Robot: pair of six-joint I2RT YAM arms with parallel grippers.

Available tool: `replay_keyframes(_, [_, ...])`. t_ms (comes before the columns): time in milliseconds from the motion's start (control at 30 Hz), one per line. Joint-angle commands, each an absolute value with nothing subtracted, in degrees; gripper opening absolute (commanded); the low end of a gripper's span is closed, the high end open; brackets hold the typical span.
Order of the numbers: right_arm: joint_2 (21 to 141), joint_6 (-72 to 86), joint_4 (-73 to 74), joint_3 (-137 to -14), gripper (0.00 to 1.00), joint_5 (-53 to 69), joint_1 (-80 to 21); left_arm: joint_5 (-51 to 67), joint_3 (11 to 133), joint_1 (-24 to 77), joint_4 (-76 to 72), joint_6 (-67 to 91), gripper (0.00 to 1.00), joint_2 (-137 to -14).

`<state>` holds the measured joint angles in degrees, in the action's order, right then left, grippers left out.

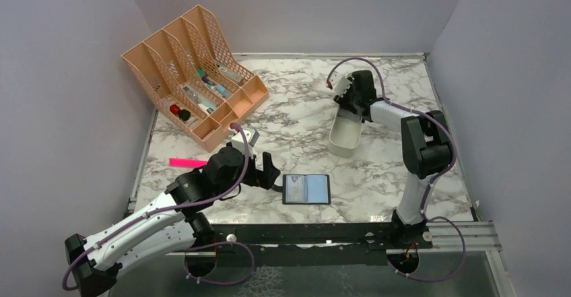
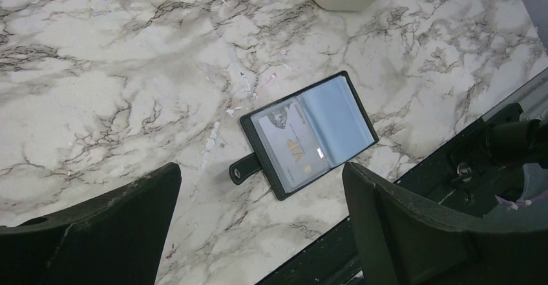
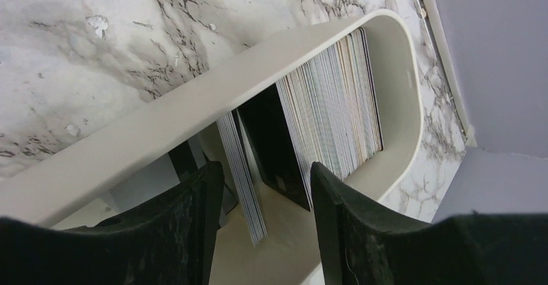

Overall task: Put the credit cards into the card holder
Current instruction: Pick up the credit card from the storage box.

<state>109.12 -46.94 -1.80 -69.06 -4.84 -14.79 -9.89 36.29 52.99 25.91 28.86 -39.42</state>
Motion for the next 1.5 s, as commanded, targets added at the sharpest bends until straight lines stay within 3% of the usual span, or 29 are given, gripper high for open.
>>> replay_keyframes(0, [111.55, -50.79, -7.38, -70.59, 0.55, -6.04, -14.78, -12.72, 36.65, 52.93, 25.99, 28.73, 0.99, -38.27])
replay_keyframes(600, [114.07, -50.57, -4.66, -75.49, 0.4, -1.64, -11.8, -12.71, 36.48, 52.91, 26.15, 29.35, 0.99, -38.55])
replay_keyframes(967, [115.74, -51.77, -4.42, -75.74, 0.49, -1.38, -11.78, -13.1, 36.63, 52.92, 26.19, 29.43, 0.99, -38.92])
replay_keyframes(1200, [115.0, -50.25, -5.33, -75.63, 0.36, -2.05, -11.78, -13.1, 36.54, 52.94, 26.17, 29.39, 0.99, -39.0])
replay_keyframes(1467, [112.78, -49.43, -6.34, -74.98, 0.34, -2.97, -11.78, -12.67, 36.74, 52.91, 26.08, 29.27, 0.99, -39.93])
